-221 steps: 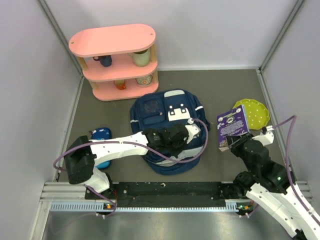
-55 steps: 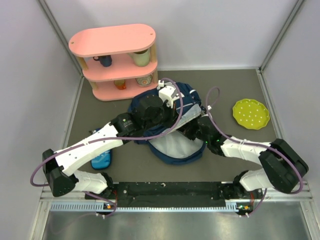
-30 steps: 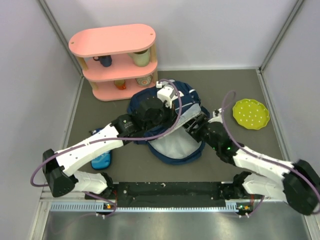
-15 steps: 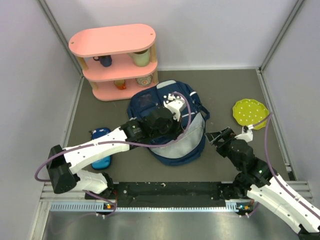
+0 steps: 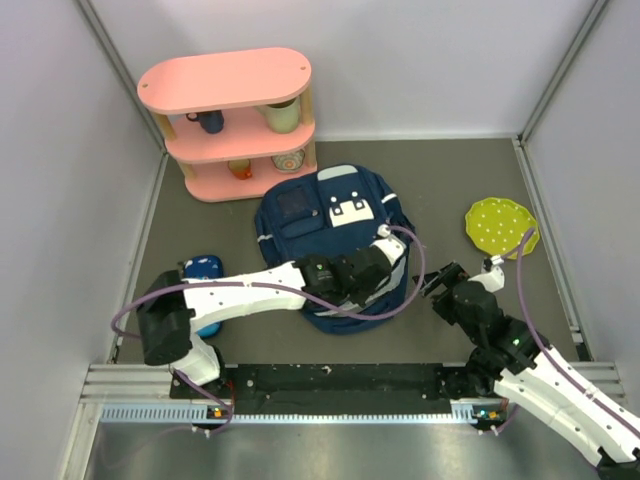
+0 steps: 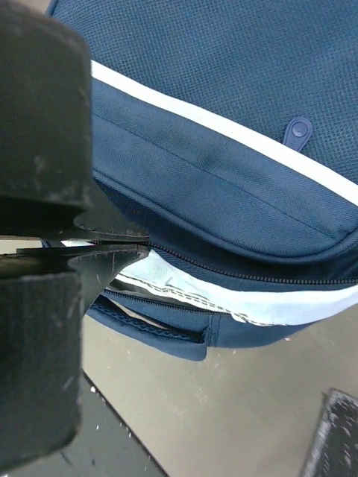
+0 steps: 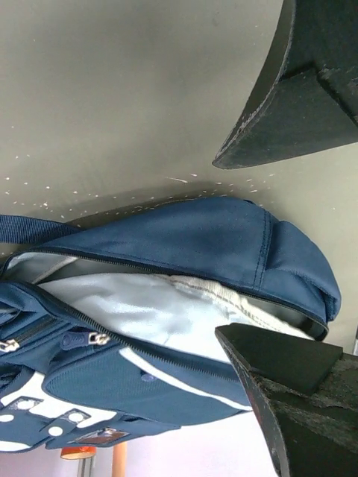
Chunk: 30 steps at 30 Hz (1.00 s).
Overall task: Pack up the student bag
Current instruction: Adjust the student bag at the center of the board.
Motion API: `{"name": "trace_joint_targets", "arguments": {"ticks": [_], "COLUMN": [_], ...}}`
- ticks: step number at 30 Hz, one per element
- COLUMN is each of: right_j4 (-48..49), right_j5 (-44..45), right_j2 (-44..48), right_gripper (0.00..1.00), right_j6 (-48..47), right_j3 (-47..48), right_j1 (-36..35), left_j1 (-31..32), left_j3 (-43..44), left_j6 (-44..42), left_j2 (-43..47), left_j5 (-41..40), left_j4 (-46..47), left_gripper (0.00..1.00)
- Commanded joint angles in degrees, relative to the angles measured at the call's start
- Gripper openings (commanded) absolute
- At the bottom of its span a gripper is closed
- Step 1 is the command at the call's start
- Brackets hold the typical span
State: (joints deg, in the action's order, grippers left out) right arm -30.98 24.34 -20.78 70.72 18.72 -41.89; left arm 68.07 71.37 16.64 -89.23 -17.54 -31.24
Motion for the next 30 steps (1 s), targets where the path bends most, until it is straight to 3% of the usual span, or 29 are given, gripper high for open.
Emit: {"name": "trace_joint_targets", "arguments": {"ticks": [1, 8, 14, 21, 30], "right_j4": [0.22, 0.66, 3.12, 7.6, 12.43], "right_j5": [1.94, 0.63, -2.01, -7.72, -15.2], "right_j2": [-0.49, -0.67, -4.53, -16.04, -28.35], "right_gripper": [0.84, 0.83, 0.75, 0.63, 0.62], "right_j6": [0.03, 1.35, 1.88, -1.19, -1.72], "right_j3": [2.64, 1.85, 1.76, 6.41, 12.65], "right_j1": [-0.56, -0.56, -0.56, -0.56, -0.56], "left_j1": [2.06, 2.41, 2.5, 2.41, 2.41], "left_j3": [2.37, 2.72, 0.79, 1.05, 0.87], "left_j6": [0.75, 8.84, 10.43, 8.85, 8.67], "left_j2": [-4.1, -6.57, 2.65, 5.73, 5.03], "left_j5": [-7.76, -13.92, -11.73, -13.66, -13.31], "left_j4": [-3.65, -7.07, -0.41, -0.22, -0.48], "left_gripper": [0.0, 0.0, 0.0, 0.0, 0.0]}}
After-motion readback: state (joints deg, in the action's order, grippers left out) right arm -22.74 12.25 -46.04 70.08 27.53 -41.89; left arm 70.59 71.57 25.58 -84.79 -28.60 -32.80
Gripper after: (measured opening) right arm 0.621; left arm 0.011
